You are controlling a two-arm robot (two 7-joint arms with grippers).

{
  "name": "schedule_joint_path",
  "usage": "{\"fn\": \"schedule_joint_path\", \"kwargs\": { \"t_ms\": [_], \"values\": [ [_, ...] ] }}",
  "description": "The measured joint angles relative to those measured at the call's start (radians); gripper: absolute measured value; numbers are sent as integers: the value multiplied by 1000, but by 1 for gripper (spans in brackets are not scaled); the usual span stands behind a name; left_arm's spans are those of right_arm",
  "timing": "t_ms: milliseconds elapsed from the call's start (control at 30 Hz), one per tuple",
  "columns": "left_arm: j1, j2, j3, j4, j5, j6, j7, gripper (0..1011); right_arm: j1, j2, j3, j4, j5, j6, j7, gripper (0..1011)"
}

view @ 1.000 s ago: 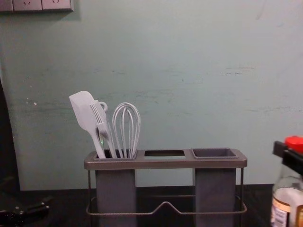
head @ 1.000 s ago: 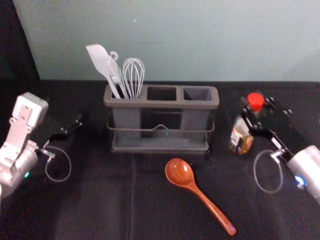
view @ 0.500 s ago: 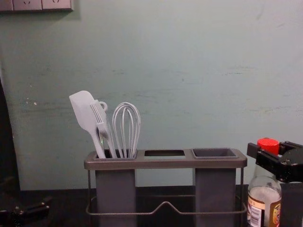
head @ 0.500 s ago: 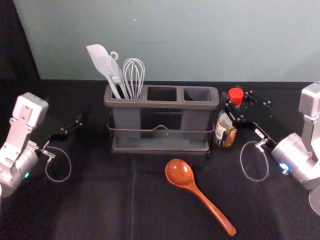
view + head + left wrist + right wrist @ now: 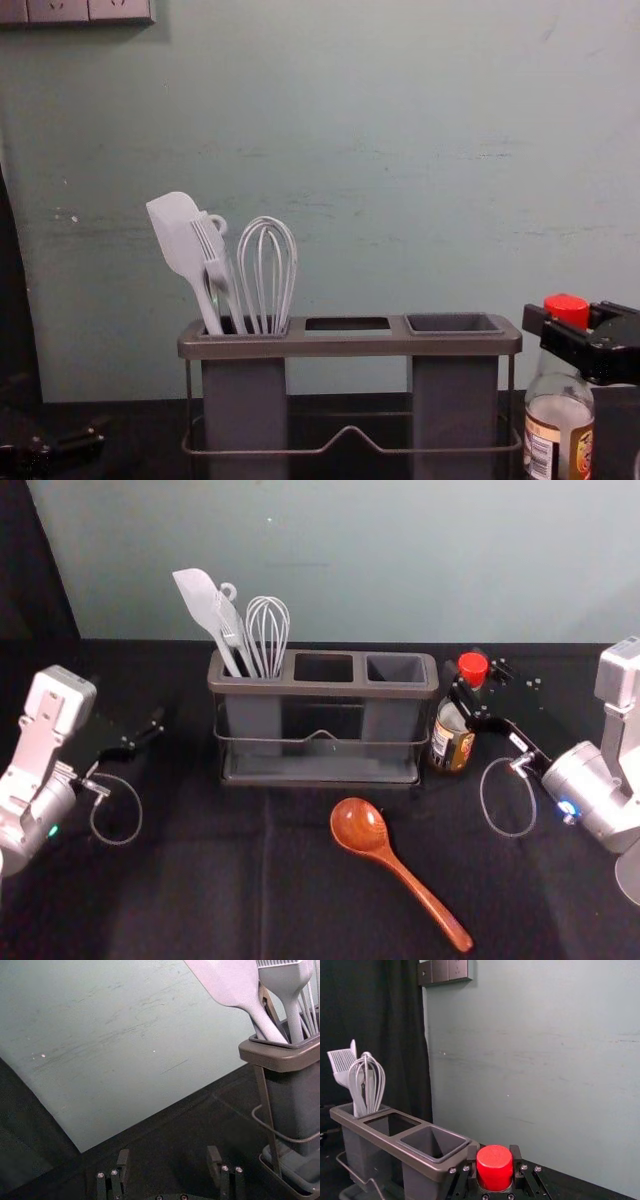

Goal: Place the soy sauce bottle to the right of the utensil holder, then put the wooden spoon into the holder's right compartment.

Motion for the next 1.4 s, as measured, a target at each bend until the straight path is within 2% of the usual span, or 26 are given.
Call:
{"fn": "schedule_joint_path", "kwargs": {
  "t_ms": [733, 1000, 1033, 1200, 1300, 1400],
  "values": [
    [0, 0, 0, 0, 0, 0, 0, 1000, 14, -20, 12, 46, 28, -4, -9, 392],
    [0, 0, 0, 0, 0, 0, 0, 1000, -1, -14, 32, -7, 34, -13, -18, 600],
    [0, 0, 0, 0, 0, 0, 0, 1000, -7, -11, 36, -27, 34, -13, -24, 660],
    [0, 0, 0, 0, 0, 0, 0, 1000, -44, 4, 59, -115, 33, -9, -45, 814],
    [0, 0, 0, 0, 0, 0, 0, 1000, -95, 18, 77, -205, 27, 10, -65, 886],
    [0, 0, 0, 0, 0, 0, 0, 1000, -134, 28, 85, -259, 24, 26, -73, 965]
  ]
}}
